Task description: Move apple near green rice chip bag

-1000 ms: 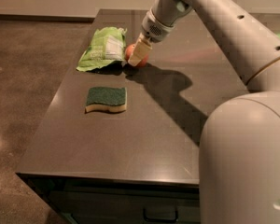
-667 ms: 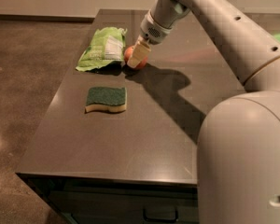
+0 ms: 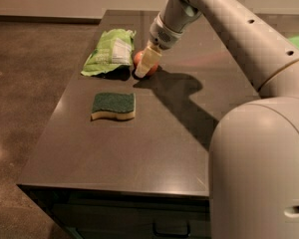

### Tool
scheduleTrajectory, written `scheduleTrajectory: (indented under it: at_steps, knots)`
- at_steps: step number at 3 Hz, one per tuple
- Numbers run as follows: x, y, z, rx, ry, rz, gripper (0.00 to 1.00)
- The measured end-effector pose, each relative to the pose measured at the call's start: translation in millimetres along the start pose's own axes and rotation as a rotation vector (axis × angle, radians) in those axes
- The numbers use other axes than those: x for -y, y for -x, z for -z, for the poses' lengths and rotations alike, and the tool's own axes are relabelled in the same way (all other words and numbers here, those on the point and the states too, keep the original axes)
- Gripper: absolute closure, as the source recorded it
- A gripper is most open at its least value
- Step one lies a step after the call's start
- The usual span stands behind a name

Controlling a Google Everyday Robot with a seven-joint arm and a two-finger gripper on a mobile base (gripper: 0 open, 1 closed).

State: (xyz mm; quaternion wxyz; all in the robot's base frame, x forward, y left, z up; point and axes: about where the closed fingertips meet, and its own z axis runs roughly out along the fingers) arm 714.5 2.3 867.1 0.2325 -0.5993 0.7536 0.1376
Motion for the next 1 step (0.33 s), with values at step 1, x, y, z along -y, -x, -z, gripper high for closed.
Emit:
scheduleTrajectory:
  at_steps: [1]
  knots:
    - [0.0, 0.0, -0.1, 0.000, 0.000, 0.000, 0.00]
